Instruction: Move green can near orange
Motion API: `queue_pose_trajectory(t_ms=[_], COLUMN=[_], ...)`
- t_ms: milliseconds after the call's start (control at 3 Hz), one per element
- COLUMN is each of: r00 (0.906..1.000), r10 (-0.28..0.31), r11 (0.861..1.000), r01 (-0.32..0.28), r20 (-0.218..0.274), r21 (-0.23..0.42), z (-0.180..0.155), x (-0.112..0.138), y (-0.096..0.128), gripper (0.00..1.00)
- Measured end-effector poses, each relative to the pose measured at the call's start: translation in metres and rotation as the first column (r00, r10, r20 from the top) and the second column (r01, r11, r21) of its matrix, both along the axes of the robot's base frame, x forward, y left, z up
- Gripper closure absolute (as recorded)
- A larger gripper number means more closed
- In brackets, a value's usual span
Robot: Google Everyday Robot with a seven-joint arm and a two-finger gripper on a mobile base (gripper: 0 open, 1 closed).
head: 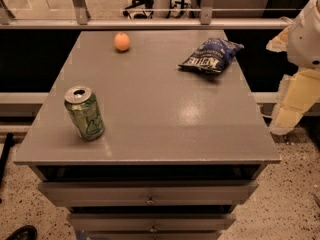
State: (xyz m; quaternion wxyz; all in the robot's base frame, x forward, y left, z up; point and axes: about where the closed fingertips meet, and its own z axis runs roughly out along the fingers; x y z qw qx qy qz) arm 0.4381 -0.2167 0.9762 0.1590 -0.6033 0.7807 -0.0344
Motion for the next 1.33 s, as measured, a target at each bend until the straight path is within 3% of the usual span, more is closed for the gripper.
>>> queue_pose_trajectory(t_ms=[333, 667, 1000, 1333], r00=[1.0000, 0.9996, 0.9942, 0.9767], r10=[0.003, 0.022, 0.107, 0.214], r11=[1.000, 0.996, 0.974, 0.917], r01=[-0.003, -0.023, -0.108, -0.206], r20=[0.003, 0.015, 0.016, 0.015], r21=[0.012, 0.081, 0.199, 0.342], z=[-0.001, -0.009, -0.026, -0.039], x=[0.002, 0.013, 0.032, 0.037], y=[0.003, 0.020, 0.062, 0.119], gripper=[0.00, 0.00, 0.00, 0.00])
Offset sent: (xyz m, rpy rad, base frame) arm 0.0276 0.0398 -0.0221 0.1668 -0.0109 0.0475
